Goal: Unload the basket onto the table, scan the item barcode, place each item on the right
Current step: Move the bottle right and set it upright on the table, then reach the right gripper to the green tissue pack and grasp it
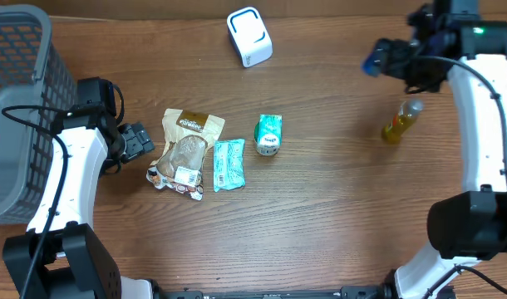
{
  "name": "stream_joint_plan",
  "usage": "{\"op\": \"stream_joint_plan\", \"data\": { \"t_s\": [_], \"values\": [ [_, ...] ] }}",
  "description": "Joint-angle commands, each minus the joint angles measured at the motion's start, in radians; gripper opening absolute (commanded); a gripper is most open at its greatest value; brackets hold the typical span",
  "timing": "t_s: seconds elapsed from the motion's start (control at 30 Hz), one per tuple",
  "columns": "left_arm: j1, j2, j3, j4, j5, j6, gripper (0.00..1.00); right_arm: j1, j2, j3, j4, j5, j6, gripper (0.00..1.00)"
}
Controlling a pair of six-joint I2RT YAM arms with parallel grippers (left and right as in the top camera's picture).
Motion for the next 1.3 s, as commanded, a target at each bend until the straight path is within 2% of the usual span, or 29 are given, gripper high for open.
{"op": "stream_joint_plan", "data": {
  "t_s": [0.0, 0.07, 0.13, 0.33, 0.4, 0.43, 0.57, 0.8, 1.03, 1.27],
  "values": [
    [0.003, -0.020, -0.002, 0.001, -0.009, -0.013, 0.99, 0.104, -0.011, -0.024, -0.011, -0.099, 0.002, 0.92],
    [0.003, -0.020, -0.002, 0.001, -0.009, -0.013, 1.00, 0.163, -0.010, -0.043, -0.023, -0.098, 0.003, 0.92],
    [0.003, -0.020, -0.002, 0.001, -0.009, -0.013, 1.00, 0.224, -0.010, -0.079, -0.026, -0.098, 0.015, 1.00],
    [0.003, -0.020, -0.002, 0.001, -0.009, -0.013, 1.00, 0.344, -0.009, -0.240, 0.060, -0.095, 0.112, 1.00],
    [0.003, -0.020, -0.002, 0.001, -0.009, -0.013, 1.00, 0.365, -0.008, -0.283, 0.103, -0.096, 0.137, 0.95],
    [0.003, -0.020, -0.002, 0.001, -0.009, -0.013, 0.99, 0.382, -0.008, -0.327, 0.149, -0.095, 0.161, 0.86],
    [0.003, -0.020, -0.002, 0.001, -0.009, -0.013, 1.00, 0.401, -0.008, -0.397, 0.244, -0.095, 0.183, 0.65],
    [0.003, -0.020, -0.002, 0.001, -0.009, -0.013, 1.00, 0.413, -0.008, -0.436, 0.340, -0.095, 0.227, 0.43],
    [0.003, -0.020, -0.002, 0.001, -0.009, -0.013, 1.00, 0.417, -0.008, -0.508, 0.410, -0.098, 0.294, 0.31],
    [0.003, -0.020, -0.002, 0.001, -0.009, -0.013, 1.00, 0.418, -0.008, -0.522, 0.430, -0.134, 0.294, 0.30]
  ]
}}
